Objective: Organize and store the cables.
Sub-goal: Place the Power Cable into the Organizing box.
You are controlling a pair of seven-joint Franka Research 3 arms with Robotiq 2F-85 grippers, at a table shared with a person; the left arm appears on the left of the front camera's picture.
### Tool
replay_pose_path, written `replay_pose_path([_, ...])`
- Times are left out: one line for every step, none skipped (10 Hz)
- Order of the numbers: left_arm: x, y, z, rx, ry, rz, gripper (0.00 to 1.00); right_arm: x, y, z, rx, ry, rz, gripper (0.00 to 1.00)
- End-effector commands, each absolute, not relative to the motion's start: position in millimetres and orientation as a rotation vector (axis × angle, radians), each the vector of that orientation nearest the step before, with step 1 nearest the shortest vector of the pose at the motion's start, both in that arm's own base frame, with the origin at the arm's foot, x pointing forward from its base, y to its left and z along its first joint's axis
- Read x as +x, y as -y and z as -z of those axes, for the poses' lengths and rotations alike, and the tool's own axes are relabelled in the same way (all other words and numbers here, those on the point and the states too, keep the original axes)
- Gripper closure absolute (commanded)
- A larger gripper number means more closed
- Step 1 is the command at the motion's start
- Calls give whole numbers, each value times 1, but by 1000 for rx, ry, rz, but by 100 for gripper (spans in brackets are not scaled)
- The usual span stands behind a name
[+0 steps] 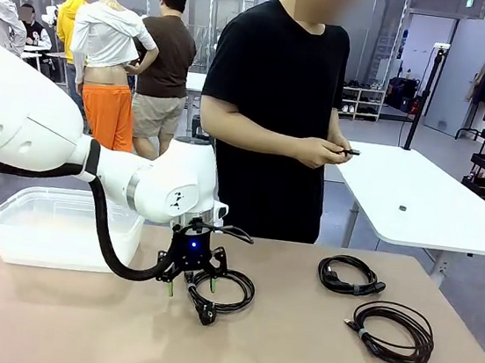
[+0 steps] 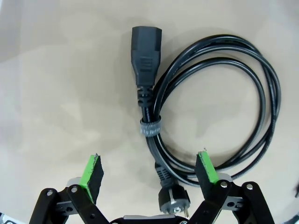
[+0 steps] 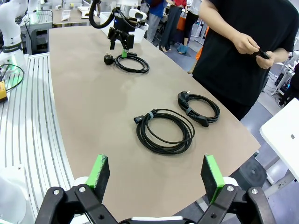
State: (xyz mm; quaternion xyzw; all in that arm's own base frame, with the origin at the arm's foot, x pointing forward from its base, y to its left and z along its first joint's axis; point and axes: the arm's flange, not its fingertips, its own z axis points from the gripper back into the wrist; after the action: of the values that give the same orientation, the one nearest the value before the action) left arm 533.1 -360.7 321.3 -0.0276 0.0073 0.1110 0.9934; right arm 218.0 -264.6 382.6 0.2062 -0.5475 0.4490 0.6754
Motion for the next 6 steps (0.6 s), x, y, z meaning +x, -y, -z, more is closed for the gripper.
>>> replay_pose_path([545, 366, -316, -72, -38, -225, 0, 216, 266, -383, 459, 1237, -1030, 0])
replay_pose_path([548, 366, -314, -58, -37, -234, 0, 216, 266, -383, 459, 1237, -1030, 0])
replay_pose_path([551, 368, -311, -73, -22, -231, 0, 216, 266, -383, 459, 1237, -1030, 0])
replay_pose_path([554, 369, -308, -63, -18, -239, 0, 216, 266, -383, 459, 1237, -1030, 0])
replay_pose_path([557, 368, -304, -58, -20, -246, 0, 216, 266, -383, 459, 1237, -1030, 0])
replay_pose_path([559, 368, -302, -51, -22, -247, 0, 216, 266, -383, 459, 1237, -1030, 0])
